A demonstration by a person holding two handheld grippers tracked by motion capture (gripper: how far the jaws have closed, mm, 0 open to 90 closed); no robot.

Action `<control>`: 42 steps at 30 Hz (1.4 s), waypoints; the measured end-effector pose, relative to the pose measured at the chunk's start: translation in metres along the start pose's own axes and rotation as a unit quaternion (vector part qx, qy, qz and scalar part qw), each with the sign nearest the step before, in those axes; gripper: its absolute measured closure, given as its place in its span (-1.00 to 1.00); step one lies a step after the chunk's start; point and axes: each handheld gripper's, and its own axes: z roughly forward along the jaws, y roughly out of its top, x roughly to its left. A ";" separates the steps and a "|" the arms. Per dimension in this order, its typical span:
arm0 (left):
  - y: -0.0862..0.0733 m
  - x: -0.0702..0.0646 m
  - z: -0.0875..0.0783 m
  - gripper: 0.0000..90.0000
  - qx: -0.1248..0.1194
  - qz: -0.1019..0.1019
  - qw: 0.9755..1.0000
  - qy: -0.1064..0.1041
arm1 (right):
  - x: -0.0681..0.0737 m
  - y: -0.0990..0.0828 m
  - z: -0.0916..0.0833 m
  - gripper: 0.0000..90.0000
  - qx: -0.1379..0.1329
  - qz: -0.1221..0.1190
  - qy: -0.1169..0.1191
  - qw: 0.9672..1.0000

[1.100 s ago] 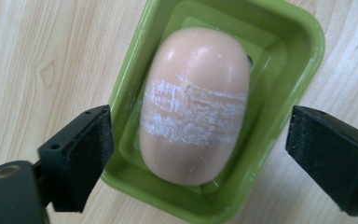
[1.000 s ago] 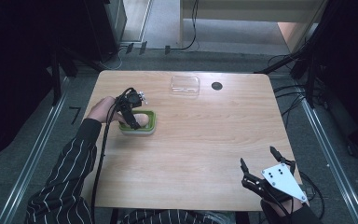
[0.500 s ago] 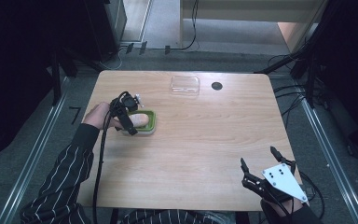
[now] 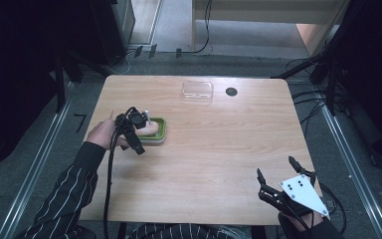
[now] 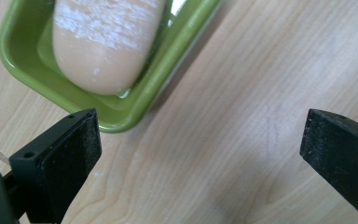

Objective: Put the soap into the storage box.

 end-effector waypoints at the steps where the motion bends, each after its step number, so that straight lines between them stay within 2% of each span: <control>1: -0.002 -0.002 0.000 -1.00 -0.001 -0.002 1.000 0.000 | 0.000 0.000 0.000 -0.70 -0.001 -0.001 -0.001 1.000; 6: -0.008 -0.013 -0.001 -1.00 -0.002 -0.004 1.000 0.002 | 0.000 0.000 0.000 -0.70 -0.001 -0.001 0.000 1.000; 7: -0.010 -0.015 -0.001 -1.00 0.000 -0.007 1.000 -0.002 | 0.000 0.000 0.000 -0.70 -0.001 -0.001 0.000 1.000; 10: -0.013 -0.023 0.001 -1.00 0.003 -0.007 1.000 0.003 | 0.000 0.000 0.000 -0.70 0.000 -0.001 0.000 1.000; 13: -0.016 -0.030 0.005 -1.00 0.011 -0.005 1.000 -0.004 | 0.000 0.000 -0.001 -0.70 -0.001 -0.001 0.000 1.000; 20: -0.026 -0.044 0.007 -1.00 0.018 -0.013 1.000 0.008 | 0.000 0.000 -0.001 -0.70 -0.002 0.001 -0.001 1.000; 29: -0.044 -0.063 0.014 -1.00 0.010 -0.024 0.999 0.019 | -0.001 -0.001 -0.002 -0.70 -0.003 0.000 -0.002 1.000; 35: -0.055 -0.070 0.016 -1.00 0.006 -0.026 0.999 0.026 | -0.001 -0.001 -0.002 -0.70 -0.006 -0.002 -0.002 1.000; 38: -0.059 -0.073 0.017 -1.00 0.000 -0.036 0.999 0.029 | -0.001 -0.001 -0.002 -0.70 -0.006 -0.001 -0.002 1.000; 42: -0.066 -0.078 0.020 -1.00 -0.004 -0.034 0.999 0.031 | -0.001 -0.001 -0.002 -0.70 -0.005 0.000 -0.003 1.000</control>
